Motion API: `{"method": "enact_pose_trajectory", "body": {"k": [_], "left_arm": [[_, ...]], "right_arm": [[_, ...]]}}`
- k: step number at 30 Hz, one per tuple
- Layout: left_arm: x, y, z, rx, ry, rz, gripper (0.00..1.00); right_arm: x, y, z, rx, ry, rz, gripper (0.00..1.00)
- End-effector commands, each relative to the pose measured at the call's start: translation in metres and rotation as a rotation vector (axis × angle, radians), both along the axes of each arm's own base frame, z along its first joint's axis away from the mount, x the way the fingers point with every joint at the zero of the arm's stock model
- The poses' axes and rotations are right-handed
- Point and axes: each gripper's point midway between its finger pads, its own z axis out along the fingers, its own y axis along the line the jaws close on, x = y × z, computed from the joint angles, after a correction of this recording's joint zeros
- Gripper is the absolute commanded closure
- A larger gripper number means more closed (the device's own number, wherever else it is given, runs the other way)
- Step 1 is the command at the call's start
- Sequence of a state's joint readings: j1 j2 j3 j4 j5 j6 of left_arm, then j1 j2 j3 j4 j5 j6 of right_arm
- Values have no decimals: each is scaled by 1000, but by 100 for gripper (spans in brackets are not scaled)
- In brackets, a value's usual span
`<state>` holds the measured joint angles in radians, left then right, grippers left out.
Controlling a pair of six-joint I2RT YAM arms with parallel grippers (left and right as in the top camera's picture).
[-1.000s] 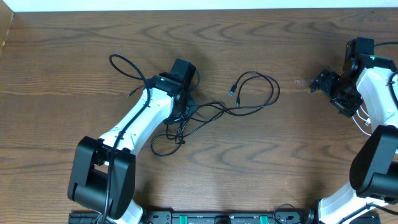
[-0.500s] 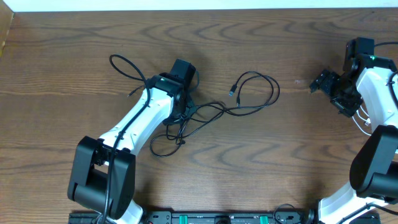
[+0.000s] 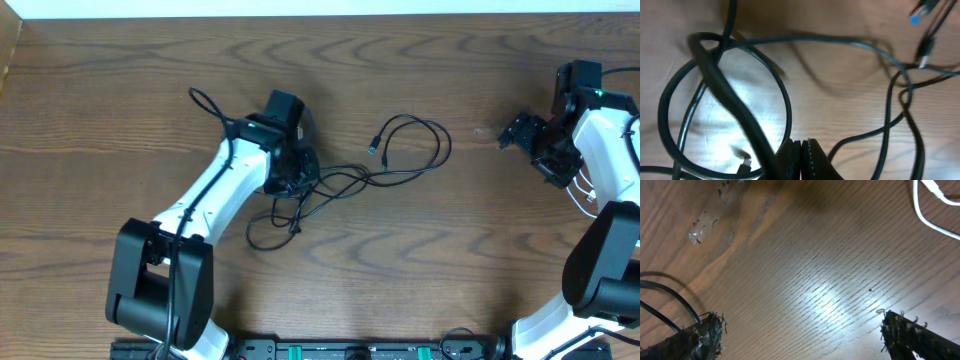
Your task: Untangle cables
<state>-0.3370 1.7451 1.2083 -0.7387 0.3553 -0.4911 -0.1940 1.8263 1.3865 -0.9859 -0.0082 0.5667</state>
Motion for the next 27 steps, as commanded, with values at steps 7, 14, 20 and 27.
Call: {"method": "enact_pose_trajectory", "body": {"k": [7,14,20,27], "left_arm": [[29,18,5,-74,-83,29,91],[40,42,0,44,-127,73,87],[34,53,-4,106,-106,84,87],[34,56,-5,125,-104,88,87]], "right_arm": [[18,-1,3,-2,-69,-1,1],[2,36,3,204,-20,26,1],[3,82,13,380,-46,179,27],[-10,139,9,386,8,330,29]]}}
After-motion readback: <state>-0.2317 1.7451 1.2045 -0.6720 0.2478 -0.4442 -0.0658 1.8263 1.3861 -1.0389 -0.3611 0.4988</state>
